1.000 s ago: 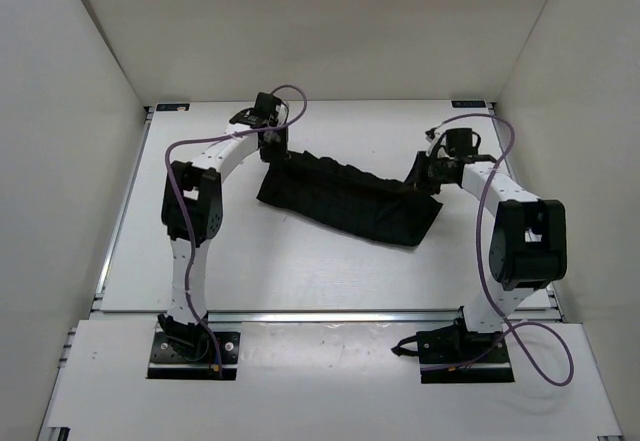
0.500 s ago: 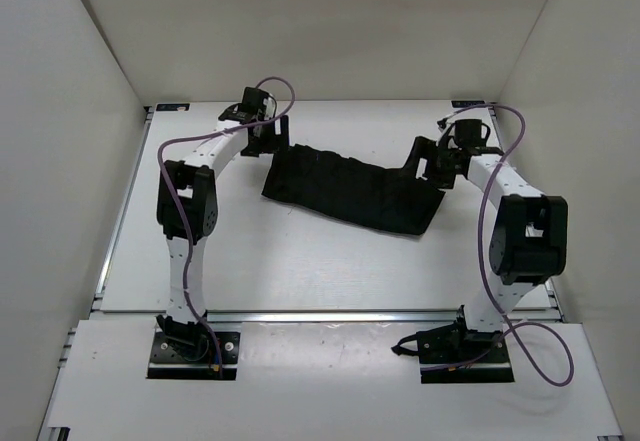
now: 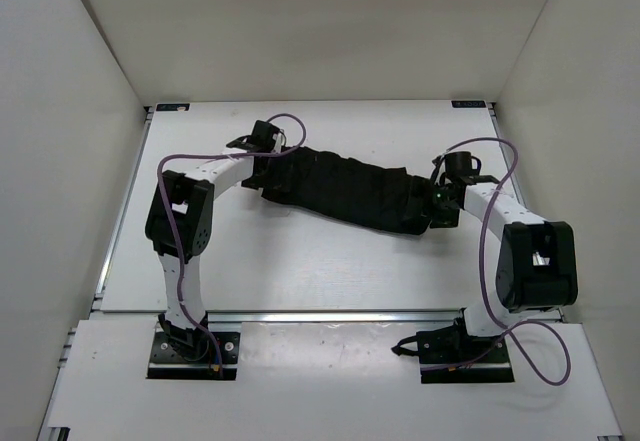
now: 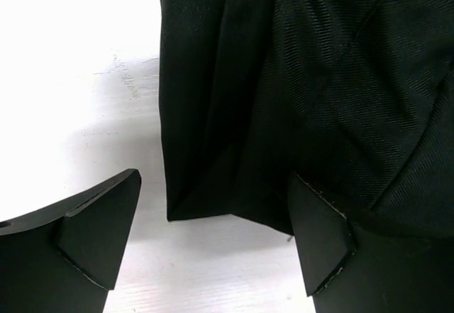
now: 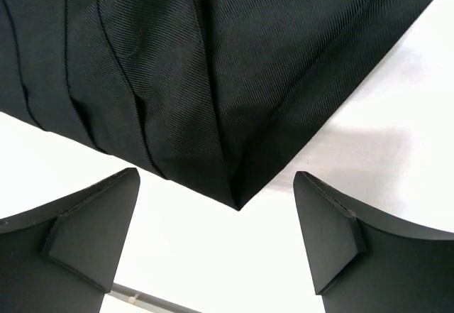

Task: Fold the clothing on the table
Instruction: Fold the skirt

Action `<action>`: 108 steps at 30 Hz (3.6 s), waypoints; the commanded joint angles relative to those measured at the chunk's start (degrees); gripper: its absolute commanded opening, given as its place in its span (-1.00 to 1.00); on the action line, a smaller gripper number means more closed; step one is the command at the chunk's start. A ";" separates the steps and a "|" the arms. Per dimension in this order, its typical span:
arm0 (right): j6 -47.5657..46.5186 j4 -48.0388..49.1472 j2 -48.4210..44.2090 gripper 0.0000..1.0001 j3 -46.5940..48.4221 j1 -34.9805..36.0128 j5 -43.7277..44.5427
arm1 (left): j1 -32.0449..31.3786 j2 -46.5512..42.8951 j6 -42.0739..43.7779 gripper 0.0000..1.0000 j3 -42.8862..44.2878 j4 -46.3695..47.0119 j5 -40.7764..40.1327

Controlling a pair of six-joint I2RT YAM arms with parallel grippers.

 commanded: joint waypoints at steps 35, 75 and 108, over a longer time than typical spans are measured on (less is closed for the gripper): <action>0.92 5.17 11.83 0.47 6.71 -0.09 0.21 | -2.89 -8.65 -0.97 0.49 -12.23 -0.49 2.63; -3.74 2.63 13.77 -0.99 13.12 -2.37 0.03 | 0.19 -5.31 -4.14 -0.49 -9.50 5.40 7.20; 6.54 5.43 20.36 -1.00 39.93 26.19 -12.36 | -6.49 2.95 -10.38 -0.88 -6.78 11.82 19.68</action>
